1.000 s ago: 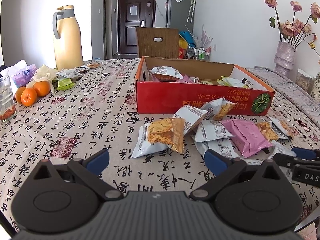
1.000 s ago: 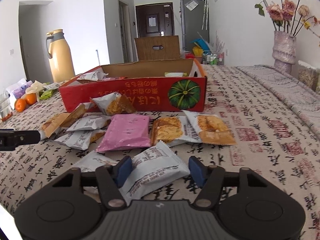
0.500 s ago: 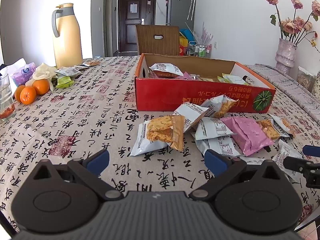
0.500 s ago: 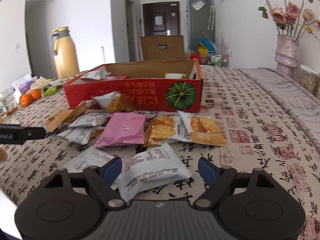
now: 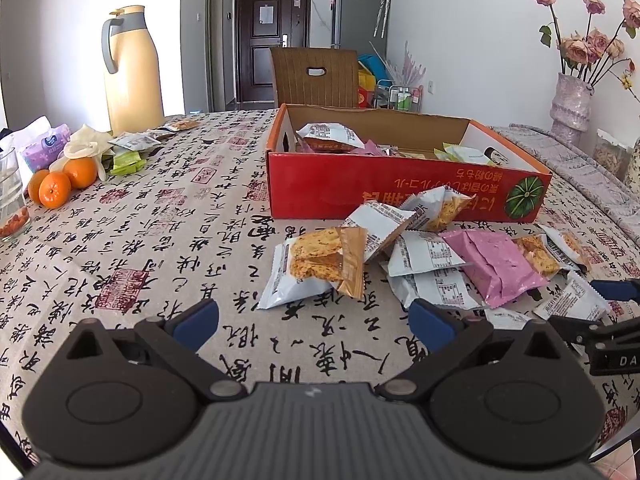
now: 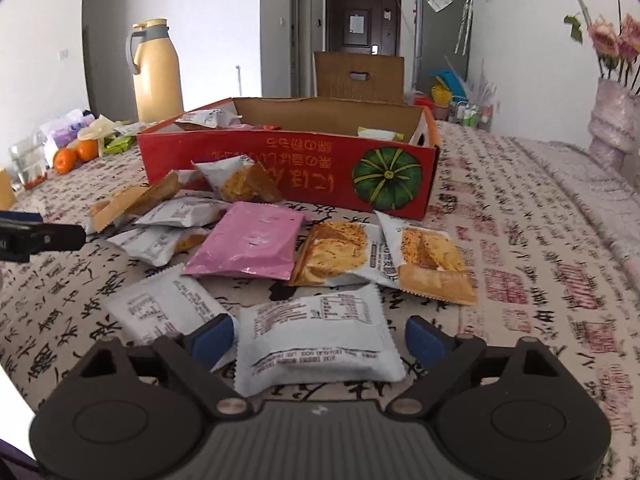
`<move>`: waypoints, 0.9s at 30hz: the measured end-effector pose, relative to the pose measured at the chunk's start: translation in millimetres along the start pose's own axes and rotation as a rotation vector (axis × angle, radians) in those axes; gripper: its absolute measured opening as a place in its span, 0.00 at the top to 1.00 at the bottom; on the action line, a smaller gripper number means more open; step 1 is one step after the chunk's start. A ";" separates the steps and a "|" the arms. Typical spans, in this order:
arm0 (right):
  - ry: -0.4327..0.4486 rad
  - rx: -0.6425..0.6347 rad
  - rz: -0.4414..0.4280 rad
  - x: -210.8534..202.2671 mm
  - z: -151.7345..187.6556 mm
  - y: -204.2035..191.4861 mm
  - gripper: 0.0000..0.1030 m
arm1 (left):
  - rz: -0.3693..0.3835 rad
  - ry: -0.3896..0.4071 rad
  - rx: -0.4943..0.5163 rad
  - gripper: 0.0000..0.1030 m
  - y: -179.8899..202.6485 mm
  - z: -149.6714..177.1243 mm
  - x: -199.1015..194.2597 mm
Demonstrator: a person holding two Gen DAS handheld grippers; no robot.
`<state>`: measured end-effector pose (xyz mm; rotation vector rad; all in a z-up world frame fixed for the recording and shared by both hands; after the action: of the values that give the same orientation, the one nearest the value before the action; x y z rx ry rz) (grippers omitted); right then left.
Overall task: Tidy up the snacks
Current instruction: 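Move both tools back over the remaining snack pile, then grasp a white packet with the right gripper while the left grasps another white packet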
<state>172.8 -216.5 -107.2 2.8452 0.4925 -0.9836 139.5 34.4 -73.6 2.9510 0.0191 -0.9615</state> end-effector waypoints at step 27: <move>0.137 0.114 0.055 -37.3 4.6 6.5 0.58 | 0.038 -0.007 0.049 0.00 30.3 -1.7 -3.8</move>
<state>144.6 -233.6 -88.0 3.0244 0.3788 -0.8378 138.2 4.3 -69.0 2.9806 -0.0615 -0.9807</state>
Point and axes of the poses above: each gripper's, at about its wrist camera, not at the fingertips, and x roughly the way its jaws point, y to its right, z to its underside, the point moved 7 cm from there along x, roughly the way its jaws point, and after that the axes turned 2 degrees about z, right-handed, at the moved point
